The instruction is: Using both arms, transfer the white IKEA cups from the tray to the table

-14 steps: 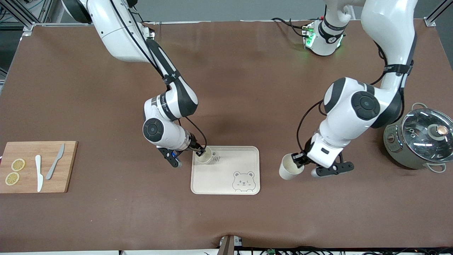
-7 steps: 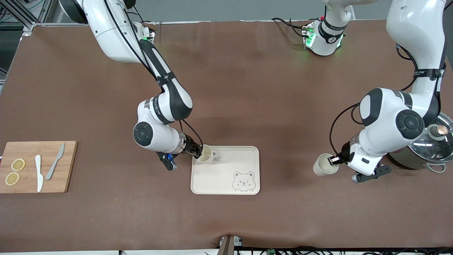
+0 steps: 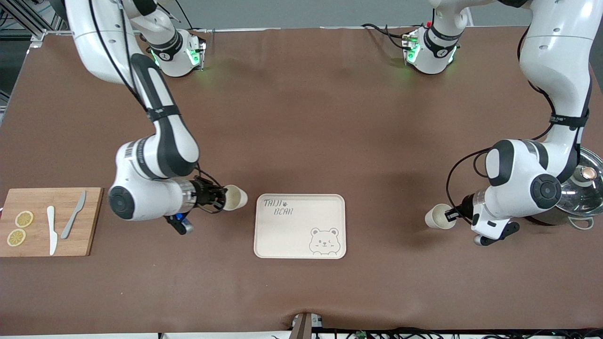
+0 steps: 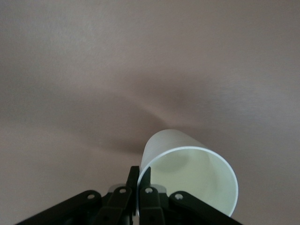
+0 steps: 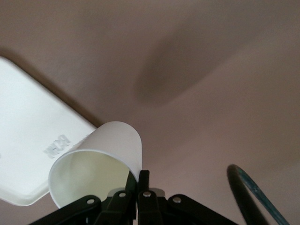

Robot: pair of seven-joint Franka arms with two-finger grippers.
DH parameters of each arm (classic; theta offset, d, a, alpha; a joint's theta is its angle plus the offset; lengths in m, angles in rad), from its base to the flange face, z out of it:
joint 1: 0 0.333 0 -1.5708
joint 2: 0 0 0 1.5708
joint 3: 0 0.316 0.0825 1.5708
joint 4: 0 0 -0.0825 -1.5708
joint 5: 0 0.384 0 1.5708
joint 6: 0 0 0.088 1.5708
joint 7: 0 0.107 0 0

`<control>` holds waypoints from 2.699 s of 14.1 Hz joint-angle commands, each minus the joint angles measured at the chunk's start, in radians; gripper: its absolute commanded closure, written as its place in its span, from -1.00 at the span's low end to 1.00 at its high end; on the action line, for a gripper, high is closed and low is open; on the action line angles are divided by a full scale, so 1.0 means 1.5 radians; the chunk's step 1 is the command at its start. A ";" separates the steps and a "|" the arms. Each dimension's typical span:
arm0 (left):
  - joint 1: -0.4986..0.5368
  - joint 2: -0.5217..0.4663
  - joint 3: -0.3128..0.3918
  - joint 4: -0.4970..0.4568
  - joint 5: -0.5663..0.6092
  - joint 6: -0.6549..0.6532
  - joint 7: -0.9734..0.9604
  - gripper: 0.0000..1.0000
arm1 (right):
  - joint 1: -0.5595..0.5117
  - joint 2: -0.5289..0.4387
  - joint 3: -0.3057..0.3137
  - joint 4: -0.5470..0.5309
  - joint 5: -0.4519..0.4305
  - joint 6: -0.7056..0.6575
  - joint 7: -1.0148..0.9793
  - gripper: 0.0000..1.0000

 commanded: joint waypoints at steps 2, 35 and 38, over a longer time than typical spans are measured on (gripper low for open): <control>0.026 0.006 -0.006 -0.007 0.017 0.003 -0.004 0.96 | -0.047 -0.084 0.004 -0.124 -0.119 0.008 -0.141 1.00; 0.108 -0.329 -0.005 0.147 0.018 -0.408 0.283 -1.00 | -0.272 -0.096 0.010 0.074 -0.227 -0.218 -0.664 -1.00; 0.112 -0.346 -0.006 0.152 0.017 -0.429 0.289 -1.00 | -0.271 -0.100 0.005 0.160 -0.236 -0.245 -0.660 -1.00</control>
